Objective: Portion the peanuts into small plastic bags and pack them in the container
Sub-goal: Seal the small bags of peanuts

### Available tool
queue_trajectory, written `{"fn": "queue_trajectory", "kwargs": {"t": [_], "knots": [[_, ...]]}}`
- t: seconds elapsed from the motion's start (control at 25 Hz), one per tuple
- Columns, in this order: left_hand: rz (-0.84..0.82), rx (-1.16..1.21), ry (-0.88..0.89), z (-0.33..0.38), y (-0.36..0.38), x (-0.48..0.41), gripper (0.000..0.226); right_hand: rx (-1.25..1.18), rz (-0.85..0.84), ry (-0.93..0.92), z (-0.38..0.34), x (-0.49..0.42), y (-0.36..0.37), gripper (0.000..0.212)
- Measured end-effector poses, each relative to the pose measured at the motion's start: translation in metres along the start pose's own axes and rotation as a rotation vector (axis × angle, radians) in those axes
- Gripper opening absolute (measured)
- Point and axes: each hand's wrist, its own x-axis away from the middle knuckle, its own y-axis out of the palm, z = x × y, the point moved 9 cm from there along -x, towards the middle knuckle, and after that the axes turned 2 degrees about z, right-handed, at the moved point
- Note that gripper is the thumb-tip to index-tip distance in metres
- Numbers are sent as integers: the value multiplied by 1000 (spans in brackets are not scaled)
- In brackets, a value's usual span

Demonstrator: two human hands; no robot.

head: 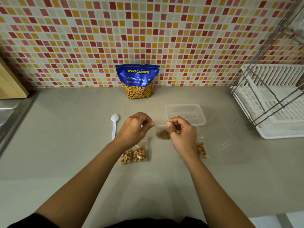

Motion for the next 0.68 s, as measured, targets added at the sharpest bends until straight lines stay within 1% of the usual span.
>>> {"fn": "queue_trajectory", "kwargs": {"t": [0.08,0.12,0.2,0.24,0.28,0.32,0.36,0.44,0.48,0.52,0.6,0.68], "knots": [[17,129,-145,-20,3,4,12,-62,-56,36,3,-6,7,6],[-31,247,-252,-33,13,10,20,-83,-83,51,5,-8,10,7],[-201,517,-455,-53,48,31,49,-112,-133,89,12,-11,18,7],[-265,607,-525,-60,65,45,55,-113,-154,109,18,-11,23,5],[-287,674,-577,-63,78,56,49,-112,-172,134,24,-10,27,4],[-258,714,-633,-69,85,65,37,-116,-189,163,31,-9,33,4],[-193,721,-694,-76,88,72,25,-129,-202,193,39,-7,38,4],[-72,627,-800,-90,87,84,13,-117,-217,228,54,-3,48,3],[-47,547,-831,-95,87,89,11,-60,-223,224,61,-3,52,3],[-36,466,-843,-97,86,91,10,13,-231,213,68,-2,57,7],[-47,283,-814,-94,86,92,8,147,-258,186,77,1,66,14],[-63,104,-754,-86,84,89,12,235,-293,167,83,3,75,18]]}}
